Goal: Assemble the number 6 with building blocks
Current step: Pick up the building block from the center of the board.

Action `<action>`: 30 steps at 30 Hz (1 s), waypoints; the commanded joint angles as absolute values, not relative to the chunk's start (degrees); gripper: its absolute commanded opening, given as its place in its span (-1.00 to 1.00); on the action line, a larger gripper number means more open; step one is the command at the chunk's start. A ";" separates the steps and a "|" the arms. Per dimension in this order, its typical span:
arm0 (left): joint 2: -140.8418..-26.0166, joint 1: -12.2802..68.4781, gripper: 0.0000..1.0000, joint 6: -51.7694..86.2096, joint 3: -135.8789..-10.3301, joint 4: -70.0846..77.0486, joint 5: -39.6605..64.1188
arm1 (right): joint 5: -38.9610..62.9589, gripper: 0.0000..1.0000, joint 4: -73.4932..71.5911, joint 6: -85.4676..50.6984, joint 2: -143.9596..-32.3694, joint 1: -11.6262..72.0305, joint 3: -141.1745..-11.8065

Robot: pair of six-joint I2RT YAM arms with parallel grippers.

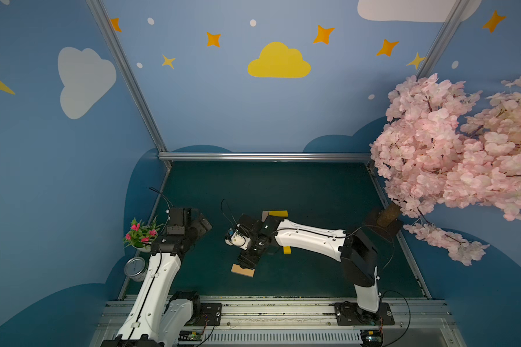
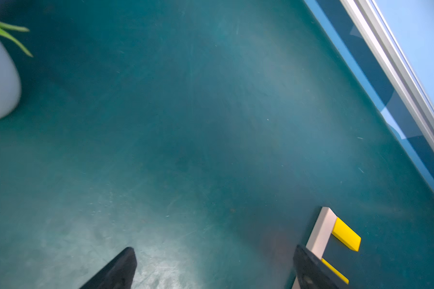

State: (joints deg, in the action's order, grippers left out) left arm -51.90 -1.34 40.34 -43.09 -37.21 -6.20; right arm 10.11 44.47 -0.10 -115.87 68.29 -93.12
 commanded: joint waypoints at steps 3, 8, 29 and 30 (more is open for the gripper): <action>-51.46 -2.95 0.97 37.84 -47.13 -42.19 -10.96 | 4.33 0.35 48.96 1.51 -119.42 70.17 -96.87; -51.13 -3.02 0.97 37.60 -47.97 -43.86 -13.33 | 0.14 0.32 50.42 2.47 -121.45 72.37 -98.27; -51.15 -3.23 0.96 39.02 -48.32 -43.94 -13.15 | 0.00 -0.45 49.04 3.21 -128.63 73.85 -99.93; -51.12 -3.25 0.96 39.11 -48.18 -43.86 -13.15 | 0.09 -0.60 49.26 3.88 -128.59 73.77 -99.93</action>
State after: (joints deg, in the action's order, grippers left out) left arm -51.53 -3.01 38.94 -47.11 -42.94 -12.75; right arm -0.84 48.51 2.39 -126.98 74.06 -99.26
